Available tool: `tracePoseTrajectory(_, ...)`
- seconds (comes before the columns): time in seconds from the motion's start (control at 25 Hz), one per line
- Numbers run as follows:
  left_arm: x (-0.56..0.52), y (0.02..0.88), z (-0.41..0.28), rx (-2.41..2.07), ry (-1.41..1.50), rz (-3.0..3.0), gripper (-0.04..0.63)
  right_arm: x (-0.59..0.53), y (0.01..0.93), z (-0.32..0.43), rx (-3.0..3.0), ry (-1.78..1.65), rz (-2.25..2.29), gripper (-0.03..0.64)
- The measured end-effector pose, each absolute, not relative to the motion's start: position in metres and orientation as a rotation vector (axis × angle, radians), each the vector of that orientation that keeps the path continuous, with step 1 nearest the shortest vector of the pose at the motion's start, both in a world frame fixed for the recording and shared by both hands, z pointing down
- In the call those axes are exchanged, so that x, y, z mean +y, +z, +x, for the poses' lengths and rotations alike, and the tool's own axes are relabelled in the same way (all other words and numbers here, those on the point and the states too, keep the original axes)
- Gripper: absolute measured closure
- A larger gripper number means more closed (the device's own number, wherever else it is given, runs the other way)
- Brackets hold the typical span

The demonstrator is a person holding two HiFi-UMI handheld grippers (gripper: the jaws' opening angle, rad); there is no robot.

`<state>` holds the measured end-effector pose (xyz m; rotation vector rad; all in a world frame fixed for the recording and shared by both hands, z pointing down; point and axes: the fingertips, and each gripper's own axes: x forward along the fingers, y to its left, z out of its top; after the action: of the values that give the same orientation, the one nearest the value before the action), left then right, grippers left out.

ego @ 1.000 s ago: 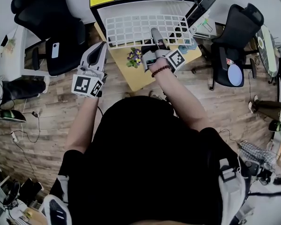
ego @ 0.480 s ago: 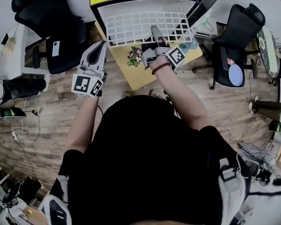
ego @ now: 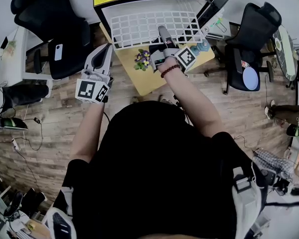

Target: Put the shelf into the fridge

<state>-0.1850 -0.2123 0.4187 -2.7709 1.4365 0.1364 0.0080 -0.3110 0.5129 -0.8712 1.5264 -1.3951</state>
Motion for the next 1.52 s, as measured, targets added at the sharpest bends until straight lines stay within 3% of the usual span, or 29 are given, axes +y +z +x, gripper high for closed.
tracePoseTrajectory(1.52, -0.227, 0.420, -0.187, 1.463, 0.147, -2.744, 0.578, -0.364, 0.520, 0.004, 1.509, -1.479, -0.859, 0.577)
